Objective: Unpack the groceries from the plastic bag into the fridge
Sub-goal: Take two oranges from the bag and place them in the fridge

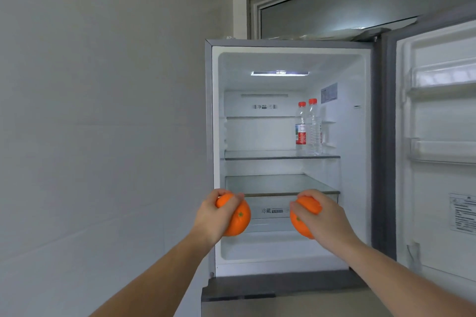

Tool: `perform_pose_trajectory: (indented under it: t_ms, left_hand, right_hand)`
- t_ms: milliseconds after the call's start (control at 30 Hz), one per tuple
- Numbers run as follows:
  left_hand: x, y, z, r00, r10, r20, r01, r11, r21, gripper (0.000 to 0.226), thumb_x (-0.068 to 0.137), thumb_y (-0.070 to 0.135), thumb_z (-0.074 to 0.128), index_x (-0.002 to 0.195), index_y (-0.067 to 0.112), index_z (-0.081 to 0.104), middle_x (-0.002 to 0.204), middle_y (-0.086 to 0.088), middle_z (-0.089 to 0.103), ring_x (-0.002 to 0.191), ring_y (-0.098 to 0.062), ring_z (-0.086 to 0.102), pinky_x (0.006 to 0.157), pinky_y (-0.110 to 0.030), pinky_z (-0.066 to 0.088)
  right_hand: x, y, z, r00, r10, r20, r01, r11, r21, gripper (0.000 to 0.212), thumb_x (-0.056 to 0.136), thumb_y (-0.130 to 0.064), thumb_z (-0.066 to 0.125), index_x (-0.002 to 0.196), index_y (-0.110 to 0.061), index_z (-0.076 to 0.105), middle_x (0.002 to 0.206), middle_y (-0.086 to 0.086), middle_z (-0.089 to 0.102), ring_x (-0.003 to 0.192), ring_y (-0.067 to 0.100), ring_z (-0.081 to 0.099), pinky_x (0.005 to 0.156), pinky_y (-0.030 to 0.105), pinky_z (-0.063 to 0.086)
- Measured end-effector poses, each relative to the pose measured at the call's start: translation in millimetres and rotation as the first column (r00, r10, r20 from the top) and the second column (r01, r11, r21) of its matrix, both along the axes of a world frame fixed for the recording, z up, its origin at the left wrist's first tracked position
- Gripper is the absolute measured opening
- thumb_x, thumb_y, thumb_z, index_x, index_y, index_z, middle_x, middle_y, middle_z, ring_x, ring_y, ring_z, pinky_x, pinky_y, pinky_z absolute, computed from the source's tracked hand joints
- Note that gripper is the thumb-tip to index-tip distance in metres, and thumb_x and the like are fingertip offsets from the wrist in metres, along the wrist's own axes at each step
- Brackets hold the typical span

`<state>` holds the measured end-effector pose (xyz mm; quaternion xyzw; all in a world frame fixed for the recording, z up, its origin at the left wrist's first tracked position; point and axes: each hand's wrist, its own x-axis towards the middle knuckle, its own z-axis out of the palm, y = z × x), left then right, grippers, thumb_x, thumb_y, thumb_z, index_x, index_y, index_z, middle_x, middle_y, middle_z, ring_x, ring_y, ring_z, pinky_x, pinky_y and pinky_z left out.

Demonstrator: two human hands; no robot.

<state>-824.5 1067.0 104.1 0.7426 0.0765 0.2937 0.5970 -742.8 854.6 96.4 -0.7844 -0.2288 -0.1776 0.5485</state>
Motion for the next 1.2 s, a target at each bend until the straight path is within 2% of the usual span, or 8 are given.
perform_pose_trajectory:
  t_ms: [200,400,600,733,800,900,1067,1200]
  left_hand:
    - [77.8,3.7,31.9,0.999,0.045,0.016,-0.045,0.998,0.053,0.032,0.085,0.042,0.068,0.111,0.028,0.054,0.107,0.003,0.056,0.09,-0.013,0.059,0.062,-0.026,0.051]
    - [156.4,5.7,62.9,0.995,0.081,0.055,-0.09,0.981,0.174,0.032,0.085,0.046,0.068,0.109,0.03,0.055,0.105,0.005,0.056,0.094,-0.017,0.059,0.072,-0.033,0.055]
    - [214.6,12.6,98.0,0.99,-0.041,0.135,0.017,0.985,0.172,0.051,0.068,0.053,0.06,0.114,0.034,0.05,0.11,0.004,0.053,0.093,-0.015,0.059,0.074,-0.034,0.055]
    - [251.4,19.7,109.0,0.97,-0.172,0.173,0.14,0.973,0.183,0.044,0.087,0.036,0.063,0.127,0.03,0.045,0.111,0.002,0.05,0.093,-0.015,0.058,0.064,-0.028,0.056]
    - [270.9,24.7,112.8,0.966,-0.201,0.162,0.162,0.961,0.225,0.052,0.077,0.041,0.063,0.125,0.034,0.045,0.115,0.0,0.05,0.097,-0.02,0.058,0.073,-0.033,0.057]
    - [297.1,32.5,118.7,0.972,-0.217,0.092,0.181,0.936,0.304,0.051,0.076,0.043,0.062,0.125,0.035,0.05,0.122,-0.002,0.049,0.106,-0.026,0.055,0.085,-0.042,0.056]
    - [324.9,34.2,120.2,0.978,-0.205,0.032,0.18,0.915,0.36,0.023,0.096,0.044,0.05,0.116,0.035,0.056,0.12,0.0,0.053,0.104,-0.026,0.055,0.074,-0.043,0.06]
    - [344.9,35.6,124.1,0.986,-0.167,-0.001,0.15,0.88,0.452,0.039,0.1,0.049,0.037,0.134,0.034,0.047,0.124,0.001,0.047,0.11,-0.025,0.048,0.079,-0.041,0.057]
  right_hand:
    - [84.6,19.6,5.8,0.997,0.071,-0.018,-0.069,0.992,0.108,0.016,0.081,-0.038,0.072,0.094,-0.033,0.063,0.094,-0.015,0.064,0.09,0.006,0.06,0.063,0.017,0.042]
    - [153.5,17.4,23.5,0.986,0.165,-0.002,-0.164,0.981,0.109,0.038,0.077,-0.029,0.077,0.107,-0.038,0.055,0.103,-0.015,0.058,0.09,0.004,0.058,0.061,0.018,0.044]
    - [203.1,25.4,36.3,0.988,0.156,0.018,-0.157,0.986,0.052,0.052,0.078,-0.014,0.073,0.116,-0.039,0.048,0.107,-0.014,0.052,0.09,0.008,0.056,0.063,0.02,0.044]
    - [223.5,31.3,51.5,0.998,0.066,0.022,-0.067,0.996,0.058,0.057,0.061,-0.031,0.064,0.115,-0.04,0.047,0.105,-0.012,0.051,0.089,0.01,0.055,0.064,0.022,0.046]
    - [233.2,32.3,62.0,0.999,0.022,0.045,-0.023,0.999,0.03,0.059,0.058,-0.034,0.06,0.115,-0.039,0.048,0.107,-0.01,0.051,0.091,0.012,0.055,0.067,0.028,0.051]
    - [244.1,31.4,79.2,0.999,-0.009,0.046,0.008,1.0,0.018,0.055,0.061,-0.033,0.067,0.114,-0.036,0.049,0.106,-0.009,0.052,0.094,0.019,0.056,0.065,0.035,0.059]
    - [269.6,31.0,97.4,0.983,-0.147,0.105,0.152,0.988,-0.039,0.048,0.079,-0.042,0.074,0.119,-0.033,0.049,0.113,-0.004,0.052,0.1,0.022,0.056,0.075,0.039,0.057]
    - [288.8,43.6,104.1,0.976,-0.179,0.123,0.185,0.982,-0.041,0.05,0.079,-0.053,0.069,0.119,-0.028,0.051,0.118,0.0,0.052,0.101,0.023,0.054,0.064,0.025,0.045]
